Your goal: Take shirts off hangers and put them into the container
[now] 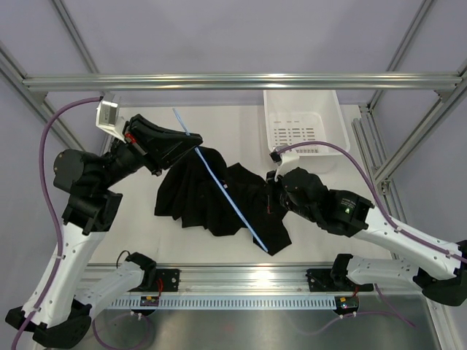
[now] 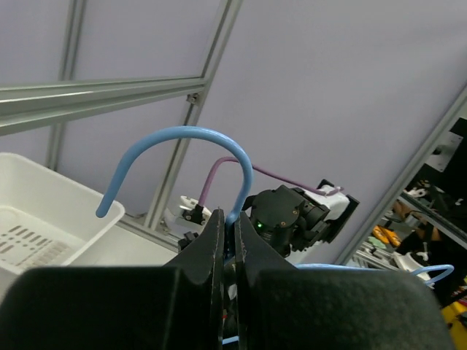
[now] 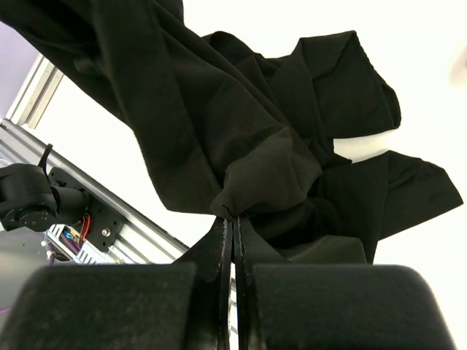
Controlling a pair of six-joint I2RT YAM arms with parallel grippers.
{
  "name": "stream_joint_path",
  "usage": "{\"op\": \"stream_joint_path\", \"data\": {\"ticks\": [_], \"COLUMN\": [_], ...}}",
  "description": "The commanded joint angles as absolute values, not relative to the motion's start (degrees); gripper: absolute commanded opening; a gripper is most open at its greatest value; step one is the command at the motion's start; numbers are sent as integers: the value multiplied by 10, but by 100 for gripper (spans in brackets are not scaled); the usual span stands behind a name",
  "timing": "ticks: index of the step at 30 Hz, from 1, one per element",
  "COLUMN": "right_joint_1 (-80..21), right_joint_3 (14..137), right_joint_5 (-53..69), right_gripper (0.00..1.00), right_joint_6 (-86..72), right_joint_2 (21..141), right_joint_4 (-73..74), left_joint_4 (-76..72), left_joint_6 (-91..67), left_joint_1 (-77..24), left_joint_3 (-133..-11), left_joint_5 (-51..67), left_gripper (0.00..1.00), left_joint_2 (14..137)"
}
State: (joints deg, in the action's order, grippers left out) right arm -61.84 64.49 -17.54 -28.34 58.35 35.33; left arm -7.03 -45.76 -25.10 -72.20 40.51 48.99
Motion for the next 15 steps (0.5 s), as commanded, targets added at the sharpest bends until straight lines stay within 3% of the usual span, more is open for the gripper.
{"op": "stream_joint_path", "data": {"ticks": [1, 10, 15], "right_joint_1": [-619, -609, -605], "right_joint_3": [647, 703, 694], "right_joint_5": [-203, -221, -228], "right_gripper": [0, 0, 0], "right_joint_6": [-294, -284, -289], "right_joint_2": [582, 613, 595], "right_joint_4": [328, 366, 372], "left_joint_4": [-208, -292, -197], "left_joint_6": [-550, -625, -565], "left_joint_1": [-250, -250, -250], "left_joint_3": [-707, -684, -707], "left_joint_5": [449, 461, 440], "left_gripper": [0, 0, 0], "left_joint_2": [491, 492, 483]}}
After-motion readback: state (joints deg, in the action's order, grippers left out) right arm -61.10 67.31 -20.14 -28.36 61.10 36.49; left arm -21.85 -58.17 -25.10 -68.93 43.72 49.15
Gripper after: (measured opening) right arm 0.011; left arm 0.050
